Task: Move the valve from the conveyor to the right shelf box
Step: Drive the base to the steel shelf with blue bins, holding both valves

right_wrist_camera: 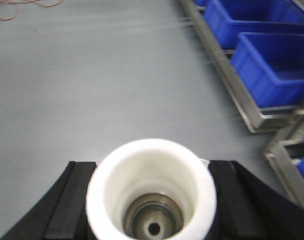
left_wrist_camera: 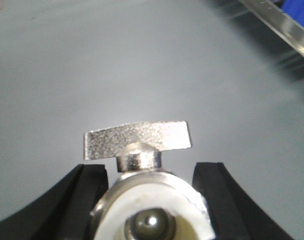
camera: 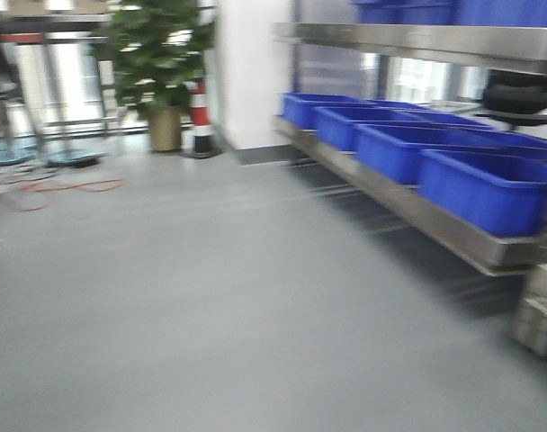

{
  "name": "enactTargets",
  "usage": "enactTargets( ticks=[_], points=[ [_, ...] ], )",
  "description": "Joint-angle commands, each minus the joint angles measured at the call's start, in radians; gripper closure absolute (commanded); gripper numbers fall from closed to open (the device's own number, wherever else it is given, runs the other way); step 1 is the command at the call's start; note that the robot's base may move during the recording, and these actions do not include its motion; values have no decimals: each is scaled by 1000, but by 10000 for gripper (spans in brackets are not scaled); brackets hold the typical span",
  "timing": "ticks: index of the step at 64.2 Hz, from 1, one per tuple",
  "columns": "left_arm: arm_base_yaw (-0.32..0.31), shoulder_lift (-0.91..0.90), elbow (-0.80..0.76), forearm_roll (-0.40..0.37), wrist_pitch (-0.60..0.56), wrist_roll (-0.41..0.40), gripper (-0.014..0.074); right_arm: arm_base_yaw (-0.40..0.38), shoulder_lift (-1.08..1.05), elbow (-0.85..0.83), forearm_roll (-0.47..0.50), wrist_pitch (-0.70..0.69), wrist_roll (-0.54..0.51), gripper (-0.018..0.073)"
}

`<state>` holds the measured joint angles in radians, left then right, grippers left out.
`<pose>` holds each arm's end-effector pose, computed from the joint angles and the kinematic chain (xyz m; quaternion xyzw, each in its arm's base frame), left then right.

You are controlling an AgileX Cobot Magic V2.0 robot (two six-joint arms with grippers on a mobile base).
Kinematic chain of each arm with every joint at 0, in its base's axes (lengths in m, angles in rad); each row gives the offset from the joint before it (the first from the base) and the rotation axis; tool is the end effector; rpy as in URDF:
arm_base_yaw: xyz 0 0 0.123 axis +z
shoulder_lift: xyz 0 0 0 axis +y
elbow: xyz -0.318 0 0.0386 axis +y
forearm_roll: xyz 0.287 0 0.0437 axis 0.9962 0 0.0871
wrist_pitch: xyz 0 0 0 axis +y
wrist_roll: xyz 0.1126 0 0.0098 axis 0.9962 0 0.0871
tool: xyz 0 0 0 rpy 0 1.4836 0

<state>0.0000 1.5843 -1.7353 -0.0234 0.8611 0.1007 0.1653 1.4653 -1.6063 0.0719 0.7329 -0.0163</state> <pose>0.4118 -0.0020 0.4609 0.0420 0.8887 0.0116 0.4564 0.3757 0.0682 0.4724 -0.0673 0.8581 0.0720 0.5039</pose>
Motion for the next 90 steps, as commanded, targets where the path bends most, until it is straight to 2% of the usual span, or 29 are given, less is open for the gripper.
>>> enactTargets(
  ticks=[1, 90],
  points=[
    [-5, -16, -15, -13, -41, -6, 708, -1, -21, -16, -10, -69, -1, 712],
    [-5, -16, -15, -13, -41, -6, 708, -1, -21, -16, -10, -69, -1, 712]
  ],
)
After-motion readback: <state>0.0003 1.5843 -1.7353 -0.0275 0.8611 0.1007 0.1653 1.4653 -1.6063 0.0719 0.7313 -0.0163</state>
